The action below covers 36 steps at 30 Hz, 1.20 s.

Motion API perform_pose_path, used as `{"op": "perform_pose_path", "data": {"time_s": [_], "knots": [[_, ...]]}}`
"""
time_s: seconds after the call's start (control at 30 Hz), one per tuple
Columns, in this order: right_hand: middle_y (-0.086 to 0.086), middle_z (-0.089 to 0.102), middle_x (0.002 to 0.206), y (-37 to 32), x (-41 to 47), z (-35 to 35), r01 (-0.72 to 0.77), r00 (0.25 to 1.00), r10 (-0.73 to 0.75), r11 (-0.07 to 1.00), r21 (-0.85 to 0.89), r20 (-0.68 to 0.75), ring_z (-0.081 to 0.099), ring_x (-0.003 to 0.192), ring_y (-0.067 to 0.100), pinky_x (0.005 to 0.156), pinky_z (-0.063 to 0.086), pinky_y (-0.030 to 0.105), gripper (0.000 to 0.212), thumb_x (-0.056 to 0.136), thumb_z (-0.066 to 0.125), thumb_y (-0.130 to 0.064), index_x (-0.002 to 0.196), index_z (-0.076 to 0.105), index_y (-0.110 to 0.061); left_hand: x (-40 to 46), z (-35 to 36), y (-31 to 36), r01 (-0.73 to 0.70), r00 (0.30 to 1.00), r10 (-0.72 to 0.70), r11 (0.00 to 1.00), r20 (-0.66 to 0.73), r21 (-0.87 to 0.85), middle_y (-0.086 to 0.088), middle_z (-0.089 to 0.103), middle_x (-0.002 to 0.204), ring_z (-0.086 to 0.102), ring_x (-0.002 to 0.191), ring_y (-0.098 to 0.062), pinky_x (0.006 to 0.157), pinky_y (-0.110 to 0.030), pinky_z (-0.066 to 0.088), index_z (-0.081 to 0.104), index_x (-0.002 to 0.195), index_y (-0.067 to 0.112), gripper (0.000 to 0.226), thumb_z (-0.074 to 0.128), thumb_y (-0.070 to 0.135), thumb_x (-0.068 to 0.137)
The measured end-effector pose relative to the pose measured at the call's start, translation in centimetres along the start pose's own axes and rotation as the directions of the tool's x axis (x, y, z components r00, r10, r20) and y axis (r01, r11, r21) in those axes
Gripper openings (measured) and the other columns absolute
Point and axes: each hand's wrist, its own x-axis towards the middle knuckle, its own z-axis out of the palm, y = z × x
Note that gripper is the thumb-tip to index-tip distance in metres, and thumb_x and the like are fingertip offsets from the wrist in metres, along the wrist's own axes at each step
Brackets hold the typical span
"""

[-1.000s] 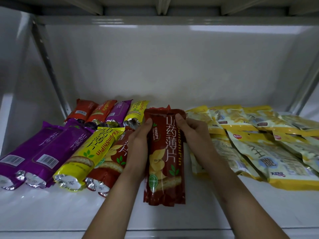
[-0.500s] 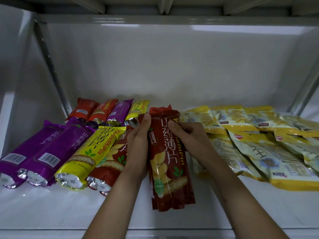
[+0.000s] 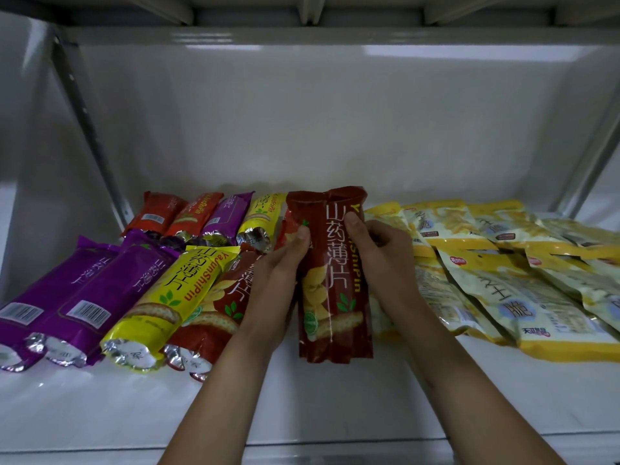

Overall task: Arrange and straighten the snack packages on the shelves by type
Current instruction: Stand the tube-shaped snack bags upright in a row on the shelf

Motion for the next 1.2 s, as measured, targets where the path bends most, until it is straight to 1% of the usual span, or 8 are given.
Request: {"op": "perform_pose_path", "data": {"time_s": [0.13,0.27,0.4,0.5,0.63,0.83,1.0,1.2], "knots": [[0.018,0.073,0.081,0.1,0.2,-0.4,-0.007,0.996,0.011,0.999,0.038,-0.088,0.072,0.078,0.032,0.076,0.060,0.048,0.059,0.099,0.064,-0.049,0.082,0.068,0.007,-0.3,0.2,-0.3,0.065,0.989,-0.084,0.986,0.124,0.153,-0.012,0.079,0.112,0.077,0.105,-0.029,0.101,-0.049,0.057,0.079,0.110,0.013,0.035,0.064,0.042,0.098],[0.010,0.079,0.093,-0.3,0.1,-0.4,-0.144,0.990,0.142,0.979,0.145,0.025,0.077,0.091,0.030,0.088,0.062,0.053,0.070,0.090,0.058,-0.067,0.098,0.074,0.001,-0.3,0.2,-0.3,0.022,0.997,-0.034,0.987,0.071,0.157,-0.011,0.080,0.110,0.077,0.103,-0.029,0.099,-0.050,0.058,0.076,0.114,0.012,0.027,0.066,0.033,0.099],[0.001,0.080,0.099,-0.3,0.1,-0.1,-0.132,0.989,0.125,0.987,0.096,0.081,0.077,0.095,0.018,0.093,0.062,0.048,0.041,0.094,0.067,-0.052,0.102,0.078,-0.013,-0.1,0.0,-0.4,-0.014,0.999,0.010,0.992,0.035,0.125,-0.011,0.079,0.114,0.076,0.107,-0.031,0.101,-0.051,0.057,0.076,0.116,0.015,0.029,0.065,0.036,0.100],[0.000,0.080,0.094,0.1,0.3,-0.1,-0.085,0.996,0.084,0.995,0.058,0.021,0.077,0.091,0.020,0.089,0.062,0.048,0.027,0.098,0.069,-0.041,0.095,0.078,-0.015,-0.1,0.0,-0.4,0.013,0.995,-0.027,0.990,0.095,0.142,-0.010,0.078,0.117,0.075,0.111,-0.030,0.100,-0.047,0.057,0.073,0.123,0.012,0.040,0.068,0.041,0.095],[0.001,0.079,0.097,0.1,0.4,-0.5,-0.075,0.995,0.078,0.995,0.060,-0.059,0.076,0.091,0.018,0.084,0.062,0.041,0.035,0.101,0.065,-0.044,0.101,0.077,-0.011,-0.4,0.3,-0.4,0.031,0.985,-0.068,0.973,0.159,0.227,-0.001,0.080,0.114,0.076,0.107,-0.021,0.098,-0.037,0.058,0.073,0.119,0.020,0.032,0.072,0.035,0.091],[0.005,0.081,0.102,-0.7,0.3,-0.3,-0.205,0.978,0.203,0.934,0.293,0.037,0.078,0.096,0.022,0.088,0.062,0.039,0.058,0.090,0.060,-0.059,0.110,0.075,-0.007,-0.5,0.1,-0.4,0.008,0.987,-0.047,0.970,0.153,0.243,-0.007,0.079,0.113,0.076,0.107,-0.025,0.100,-0.044,0.058,0.075,0.118,0.013,0.027,0.074,0.024,0.093],[0.005,0.081,0.101,-0.8,0.5,-0.9,-0.212,0.972,0.232,0.918,0.336,-0.020,0.078,0.093,0.023,0.079,0.063,0.034,0.033,0.102,0.064,-0.039,0.109,0.075,-0.008,-0.5,0.2,-0.3,0.156,0.958,-0.185,0.977,0.218,0.143,-0.008,0.075,0.126,0.072,0.118,-0.027,0.109,-0.047,0.051,0.070,0.130,0.013,0.044,0.064,0.041,0.097],[0.005,0.081,0.099,-0.8,0.1,0.1,-0.296,0.954,0.259,0.901,0.317,0.154,0.079,0.089,0.021,0.078,0.062,0.030,0.033,0.099,0.067,-0.036,0.108,0.075,-0.006,0.4,-0.6,-0.1,0.118,0.993,-0.119,0.992,0.012,0.035,-0.018,0.077,0.116,0.073,0.111,-0.039,0.107,-0.060,0.051,0.078,0.112,0.007,0.029,0.068,0.031,0.100]]}}
